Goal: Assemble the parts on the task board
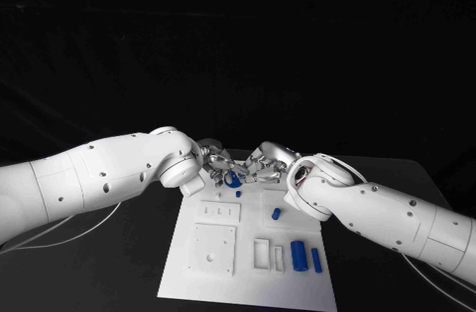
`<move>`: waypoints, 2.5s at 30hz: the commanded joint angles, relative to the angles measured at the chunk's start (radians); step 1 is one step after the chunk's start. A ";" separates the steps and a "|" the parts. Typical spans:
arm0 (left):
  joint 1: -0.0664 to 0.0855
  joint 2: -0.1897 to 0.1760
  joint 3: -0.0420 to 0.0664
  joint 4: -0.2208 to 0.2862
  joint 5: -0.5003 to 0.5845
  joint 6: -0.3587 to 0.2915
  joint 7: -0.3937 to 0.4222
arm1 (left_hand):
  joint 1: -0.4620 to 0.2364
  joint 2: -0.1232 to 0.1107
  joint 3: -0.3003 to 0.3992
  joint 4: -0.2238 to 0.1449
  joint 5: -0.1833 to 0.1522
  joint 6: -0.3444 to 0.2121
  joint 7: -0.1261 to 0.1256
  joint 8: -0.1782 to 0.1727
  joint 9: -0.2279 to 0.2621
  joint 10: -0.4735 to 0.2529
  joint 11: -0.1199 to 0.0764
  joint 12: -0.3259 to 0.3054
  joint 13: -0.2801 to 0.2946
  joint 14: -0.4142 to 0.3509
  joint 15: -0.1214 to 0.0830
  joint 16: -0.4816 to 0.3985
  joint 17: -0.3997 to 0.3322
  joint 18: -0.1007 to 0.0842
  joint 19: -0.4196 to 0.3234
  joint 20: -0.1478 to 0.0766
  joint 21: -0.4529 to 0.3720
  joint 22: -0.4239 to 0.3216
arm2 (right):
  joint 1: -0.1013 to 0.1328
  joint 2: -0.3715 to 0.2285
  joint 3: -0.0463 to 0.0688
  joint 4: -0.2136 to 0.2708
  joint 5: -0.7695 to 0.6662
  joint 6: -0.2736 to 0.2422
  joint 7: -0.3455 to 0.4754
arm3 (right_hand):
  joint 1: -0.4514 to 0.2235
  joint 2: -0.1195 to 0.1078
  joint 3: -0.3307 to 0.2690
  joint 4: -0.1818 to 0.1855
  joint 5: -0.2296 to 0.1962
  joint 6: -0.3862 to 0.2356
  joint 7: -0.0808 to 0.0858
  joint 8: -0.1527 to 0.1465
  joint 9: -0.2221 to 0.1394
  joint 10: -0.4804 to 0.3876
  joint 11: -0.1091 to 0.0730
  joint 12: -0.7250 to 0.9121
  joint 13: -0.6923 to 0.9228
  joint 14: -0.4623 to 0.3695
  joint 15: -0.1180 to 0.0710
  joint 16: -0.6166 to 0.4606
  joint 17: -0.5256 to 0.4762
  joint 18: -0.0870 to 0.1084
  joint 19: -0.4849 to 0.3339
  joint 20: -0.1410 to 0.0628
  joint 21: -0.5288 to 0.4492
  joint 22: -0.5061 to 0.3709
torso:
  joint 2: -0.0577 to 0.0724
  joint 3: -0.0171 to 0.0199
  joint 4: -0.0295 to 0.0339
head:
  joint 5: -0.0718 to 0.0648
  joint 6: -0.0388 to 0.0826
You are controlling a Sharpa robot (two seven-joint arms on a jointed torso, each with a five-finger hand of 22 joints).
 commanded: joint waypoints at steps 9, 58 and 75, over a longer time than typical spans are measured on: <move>0.004 0.001 0.002 0.011 0.023 0.002 0.043 | -0.051 0.015 0.108 -0.016 0.137 0.022 -0.021 0.013 0.199 0.043 -0.013 0.004 0.004 -0.007 -0.002 0.007 0.002 -0.023 0.012 -0.007 -0.022 0.030 | -0.001 -0.001 -0.008 -0.003 -0.010 0.041 -0.001 | 0.006 -0.003 -0.005 0.008 -0.013 0.008 0.000 0.004 0.002 -0.002 -0.004 -0.006 -0.001 0.000 -0.004 -0.003 0.000 -0.005 0.039 -0.004 -0.008 0.109 | 0.000 0.0004 0.0002 | -0.003 -0.007; -0.020 -0.156 -0.049 0.227 -0.319 -0.332 -0.009 | -0.142 -0.050 0.237 -0.097 0.379 0.095 -0.052 0.005 0.471 0.045 -0.036 0.155 0.074 0.016 -0.028 0.132 0.077 -0.029 0.047 -0.032 0.003 0.117 | 0.009 -0.167 0.037 -0.022 0.180 -0.123 0.113 | 0.018 -0.030 -0.095 0.065 0.045 -0.113 0.035 0.003 -0.007 -0.056 0.015 -0.070 -0.076 -0.010 0.013 -0.061 -0.049 0.011 0.037 0.013 -0.117 0.091 | -0.016 0.0125 0.0050 | 0.021 -0.050; -0.099 -0.163 -0.052 0.260 -0.402 -0.346 -0.050 | -0.137 -0.056 0.244 -0.091 0.379 0.100 -0.054 0.005 0.472 0.044 -0.039 0.165 0.142 0.026 -0.030 0.173 0.131 -0.024 0.041 -0.034 0.046 0.116 | 0.084 -0.107 0.044 -0.149 0.283 -0.189 0.143 | 0.001 -0.026 -0.093 0.062 0.060 -0.109 0.033 0.003 -0.008 -0.084 0.012 -0.129 -0.146 -0.024 0.011 -0.130 -0.116 0.018 0.036 0.012 -0.285 0.056 | -0.020 0.0166 0.0072 | 0.017 -0.079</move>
